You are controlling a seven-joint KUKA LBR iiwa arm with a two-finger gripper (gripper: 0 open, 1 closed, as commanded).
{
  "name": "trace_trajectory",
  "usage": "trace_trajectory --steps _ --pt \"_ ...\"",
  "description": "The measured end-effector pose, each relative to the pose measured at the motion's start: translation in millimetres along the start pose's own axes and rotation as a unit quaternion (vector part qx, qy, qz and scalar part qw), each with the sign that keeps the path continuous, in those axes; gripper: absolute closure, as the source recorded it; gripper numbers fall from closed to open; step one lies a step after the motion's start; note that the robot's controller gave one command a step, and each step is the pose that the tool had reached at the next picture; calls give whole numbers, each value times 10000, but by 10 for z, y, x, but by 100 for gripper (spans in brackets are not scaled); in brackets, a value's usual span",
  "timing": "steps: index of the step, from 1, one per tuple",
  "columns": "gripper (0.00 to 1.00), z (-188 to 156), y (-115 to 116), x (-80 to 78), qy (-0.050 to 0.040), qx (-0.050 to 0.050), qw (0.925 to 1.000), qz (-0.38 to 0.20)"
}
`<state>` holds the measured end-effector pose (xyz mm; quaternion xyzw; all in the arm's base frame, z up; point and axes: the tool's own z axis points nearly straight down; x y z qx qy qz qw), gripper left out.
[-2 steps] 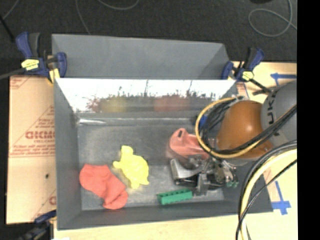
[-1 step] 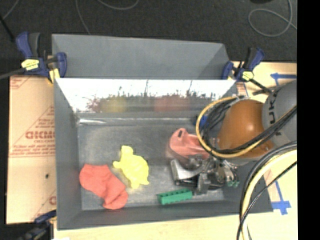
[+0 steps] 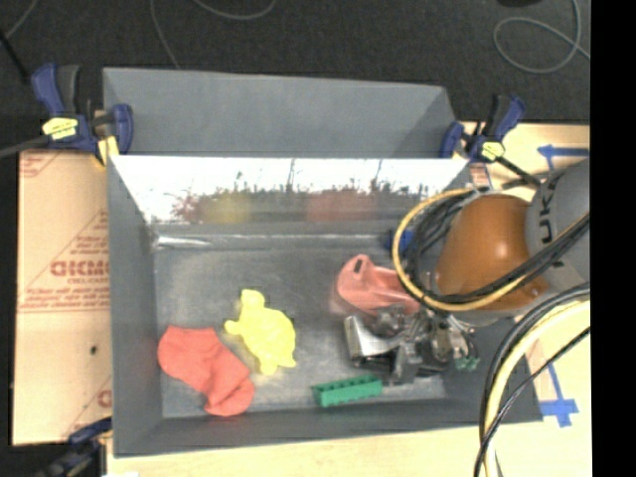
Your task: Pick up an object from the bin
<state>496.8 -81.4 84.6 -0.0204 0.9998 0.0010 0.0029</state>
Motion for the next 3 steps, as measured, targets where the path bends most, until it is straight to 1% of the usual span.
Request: trace_trajectory --steps 1,2,3 --pt "100 -64 -5 2 4 2 10000 3" --pt "100 -151 -5 18 34 -2 10000 6" --pt "100 -369 -6 26 55 -3 10000 7"
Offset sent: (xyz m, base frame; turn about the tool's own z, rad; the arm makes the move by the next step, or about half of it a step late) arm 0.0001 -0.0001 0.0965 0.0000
